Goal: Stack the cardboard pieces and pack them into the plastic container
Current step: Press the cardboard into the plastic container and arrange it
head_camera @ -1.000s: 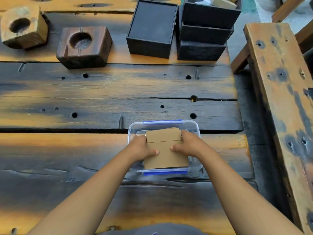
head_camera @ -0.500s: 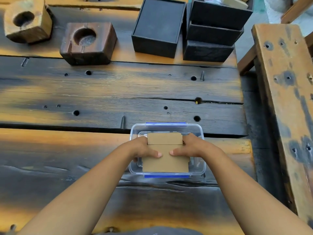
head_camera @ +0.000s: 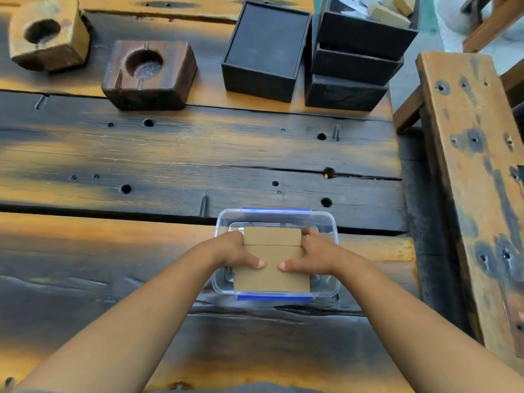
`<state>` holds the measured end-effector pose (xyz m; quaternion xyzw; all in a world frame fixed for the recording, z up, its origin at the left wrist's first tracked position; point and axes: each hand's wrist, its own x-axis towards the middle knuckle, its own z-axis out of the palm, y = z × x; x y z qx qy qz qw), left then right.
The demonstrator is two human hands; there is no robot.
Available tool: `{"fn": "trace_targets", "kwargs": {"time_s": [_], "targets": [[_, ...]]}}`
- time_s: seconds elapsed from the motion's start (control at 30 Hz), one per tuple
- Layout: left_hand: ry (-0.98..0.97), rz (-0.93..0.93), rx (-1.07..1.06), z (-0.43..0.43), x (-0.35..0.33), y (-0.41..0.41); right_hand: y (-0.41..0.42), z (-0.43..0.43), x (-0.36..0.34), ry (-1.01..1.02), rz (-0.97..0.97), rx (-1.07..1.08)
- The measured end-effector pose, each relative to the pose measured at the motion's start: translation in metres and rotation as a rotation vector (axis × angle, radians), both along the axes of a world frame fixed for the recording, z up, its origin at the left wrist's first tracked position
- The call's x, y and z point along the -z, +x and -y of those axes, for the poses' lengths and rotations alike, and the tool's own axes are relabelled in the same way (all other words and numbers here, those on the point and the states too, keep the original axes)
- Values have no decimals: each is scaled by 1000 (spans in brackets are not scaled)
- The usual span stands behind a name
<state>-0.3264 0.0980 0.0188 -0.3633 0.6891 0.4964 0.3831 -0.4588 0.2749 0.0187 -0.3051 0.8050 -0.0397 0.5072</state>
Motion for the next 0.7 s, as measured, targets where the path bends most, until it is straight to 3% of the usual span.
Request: {"fn": "trace_targets", "kwargs": {"time_s": [0.2,0.5,0.7], "targets": [[3,65,148,5,-6,-4,-5,4,1,45,-21,-40],[80,-18,-111,5,-3,0,-8,4,-1,-33,-16,-5],[-30,99,109,4,-6,-1,-6,8,-5,77,3,-125]]}}
